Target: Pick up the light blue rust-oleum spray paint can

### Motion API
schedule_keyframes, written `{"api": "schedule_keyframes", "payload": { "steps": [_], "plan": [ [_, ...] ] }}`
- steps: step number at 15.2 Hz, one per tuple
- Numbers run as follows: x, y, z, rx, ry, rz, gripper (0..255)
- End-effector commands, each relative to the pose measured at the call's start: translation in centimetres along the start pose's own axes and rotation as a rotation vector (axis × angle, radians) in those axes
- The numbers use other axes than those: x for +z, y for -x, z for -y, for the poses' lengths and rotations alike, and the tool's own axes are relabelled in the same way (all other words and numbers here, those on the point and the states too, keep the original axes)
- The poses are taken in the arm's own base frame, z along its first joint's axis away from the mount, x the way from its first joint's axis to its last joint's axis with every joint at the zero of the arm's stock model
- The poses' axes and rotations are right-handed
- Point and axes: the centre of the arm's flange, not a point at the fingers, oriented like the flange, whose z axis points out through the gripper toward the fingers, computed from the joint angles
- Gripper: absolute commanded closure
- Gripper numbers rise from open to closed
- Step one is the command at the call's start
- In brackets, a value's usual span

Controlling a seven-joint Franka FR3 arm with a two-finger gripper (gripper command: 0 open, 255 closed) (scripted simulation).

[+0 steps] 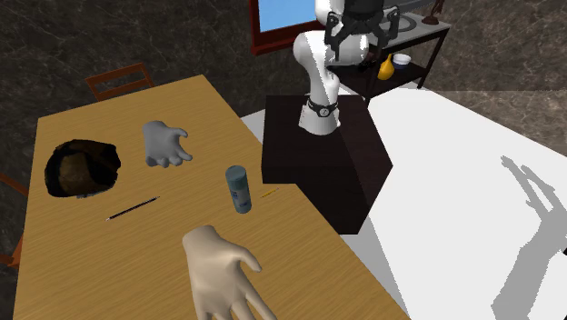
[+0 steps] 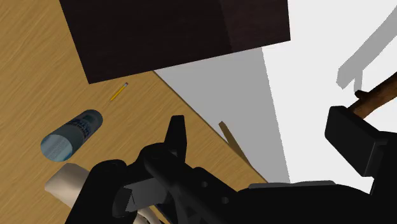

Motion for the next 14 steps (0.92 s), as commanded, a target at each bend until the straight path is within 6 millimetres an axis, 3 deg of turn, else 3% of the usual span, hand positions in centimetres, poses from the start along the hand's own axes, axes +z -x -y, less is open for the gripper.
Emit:
{"api": "schedule_keyframes", "payload": {
  "steps": [1, 14],
  "plan": [
    [0.0, 0.0, 0.0, 0.000, 0.000, 0.000, 0],
    [10.1, -4.9, -11.3, -0.009, 0.086, -0.051, 0]
  ]
}}
